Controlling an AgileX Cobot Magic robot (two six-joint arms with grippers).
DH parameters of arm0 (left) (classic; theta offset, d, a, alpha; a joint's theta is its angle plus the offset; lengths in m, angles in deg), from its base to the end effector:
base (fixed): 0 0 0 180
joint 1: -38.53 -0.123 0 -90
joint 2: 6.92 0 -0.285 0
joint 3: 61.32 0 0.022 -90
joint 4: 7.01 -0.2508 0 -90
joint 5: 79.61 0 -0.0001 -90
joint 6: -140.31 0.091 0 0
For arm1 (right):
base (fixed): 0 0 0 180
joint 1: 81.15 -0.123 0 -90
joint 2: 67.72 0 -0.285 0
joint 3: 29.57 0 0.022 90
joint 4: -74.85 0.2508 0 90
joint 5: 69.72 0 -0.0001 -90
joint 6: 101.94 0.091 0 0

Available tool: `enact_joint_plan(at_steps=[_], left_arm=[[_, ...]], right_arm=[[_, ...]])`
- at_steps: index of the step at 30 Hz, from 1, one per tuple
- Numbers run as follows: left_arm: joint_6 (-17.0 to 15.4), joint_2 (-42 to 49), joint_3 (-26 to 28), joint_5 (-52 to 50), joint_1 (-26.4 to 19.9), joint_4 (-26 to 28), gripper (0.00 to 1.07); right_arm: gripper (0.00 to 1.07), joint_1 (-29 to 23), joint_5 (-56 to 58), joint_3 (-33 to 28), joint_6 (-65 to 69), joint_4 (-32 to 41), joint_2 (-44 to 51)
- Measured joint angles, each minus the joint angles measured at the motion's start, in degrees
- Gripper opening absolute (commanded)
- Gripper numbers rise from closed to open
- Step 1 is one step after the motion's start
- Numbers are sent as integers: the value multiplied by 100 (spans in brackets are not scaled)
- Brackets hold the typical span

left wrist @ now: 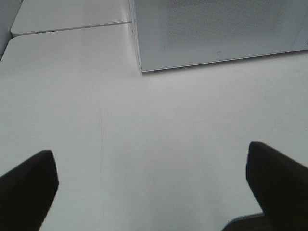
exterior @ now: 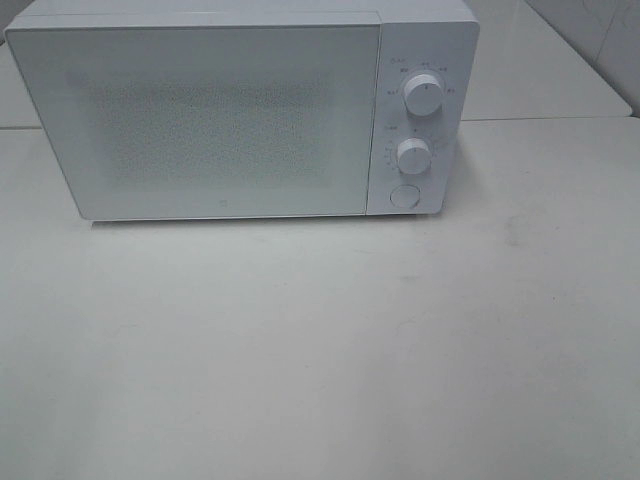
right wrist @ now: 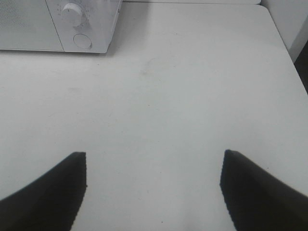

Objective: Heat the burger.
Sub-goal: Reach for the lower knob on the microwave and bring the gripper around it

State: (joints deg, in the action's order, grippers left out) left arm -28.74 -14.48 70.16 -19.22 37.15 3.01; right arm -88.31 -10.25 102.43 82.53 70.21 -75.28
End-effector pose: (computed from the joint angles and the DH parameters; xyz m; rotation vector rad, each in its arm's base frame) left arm -0.0056 -0.0139 0.2791 0.1764 2.0136 -0.0727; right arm -0.0050 -0.0070 0.2821 -0.0438 2.0048 0.0336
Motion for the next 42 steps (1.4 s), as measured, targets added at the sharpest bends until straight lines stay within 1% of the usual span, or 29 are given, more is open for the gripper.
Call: enact_joint_plan(at_steps=[6, 7, 9, 11, 14, 16, 17, 19, 20, 21, 23, 24, 25, 27, 28, 29, 31, 32, 34, 35, 38, 40, 41, 42], left_arm=[[0, 0, 0, 0, 0, 0, 101], [0, 0, 0, 0, 0, 0, 101], [0, 0, 0, 0, 0, 0, 101], [0, 0, 0, 0, 0, 0, 101], [0, 0, 0, 0, 0, 0, 101], [0, 0, 0, 0, 0, 0, 101], [0, 0, 0, 0, 0, 0, 101], [0, 0, 0, 0, 0, 0, 101], [0, 0, 0, 0, 0, 0, 101], [0, 0, 0, 0, 0, 0, 101], [0, 0, 0, 0, 0, 0, 101], [0, 0, 0, 0, 0, 0, 101], [0, 0, 0, 0, 0, 0, 101], [0, 0, 0, 0, 0, 0, 101], [0, 0, 0, 0, 0, 0, 101], [0, 0, 0, 0, 0, 0, 101], [0, 0, 0, 0, 0, 0, 101], [0, 0, 0, 0, 0, 0, 101], [0, 0, 0, 0, 0, 0, 101], [0, 0, 0, 0, 0, 0, 101], [0, 0, 0, 0, 0, 0, 101], [0, 0, 0, 0, 0, 0, 101], [0, 0, 0, 0, 0, 0, 101], [0, 0, 0, 0, 0, 0, 101]], right_arm=[[76, 0, -223, 80, 80, 0, -115], [76, 0, -476, 80, 126, 11, -252], [76, 0, -602, 80, 138, 23, -321], [76, 0, -1071, 92, 143, 40, -733], [76, 0, -1192, 92, 143, 40, -848], [76, 0, -1782, 34, 143, 46, -1278], [76, 0, -1782, 34, 143, 46, -1278], [76, 0, -2298, -63, 143, 46, -1639], [76, 0, -2298, -63, 143, 46, -1639], [76, 0, -2613, -120, 143, 46, -1862], [76, 0, -2762, -149, 143, 46, -1965], [76, 0, -3117, -183, 143, 46, -2223], [76, 0, -3117, -183, 143, 46, -2223], [76, 0, -3592, -212, 143, 52, -2618], [76, 0, -3592, -212, 143, 52, -2618], [76, 0, -3942, -212, 143, 52, -2922], [76, 0, -4074, -212, 143, 52, -3042], [76, 0, -4406, -212, 143, 52, -3312], [76, 0, -4566, -212, 143, 52, -3466], [76, 0, -4859, -212, 143, 63, -3759], [76, 0, -5162, -212, 143, 63, -4022], [76, 0, -5672, -212, 143, 63, -4412], [76, 0, -5672, -212, 143, 63, -4412], [76, 0, -6073, -212, 143, 63, -4664]])
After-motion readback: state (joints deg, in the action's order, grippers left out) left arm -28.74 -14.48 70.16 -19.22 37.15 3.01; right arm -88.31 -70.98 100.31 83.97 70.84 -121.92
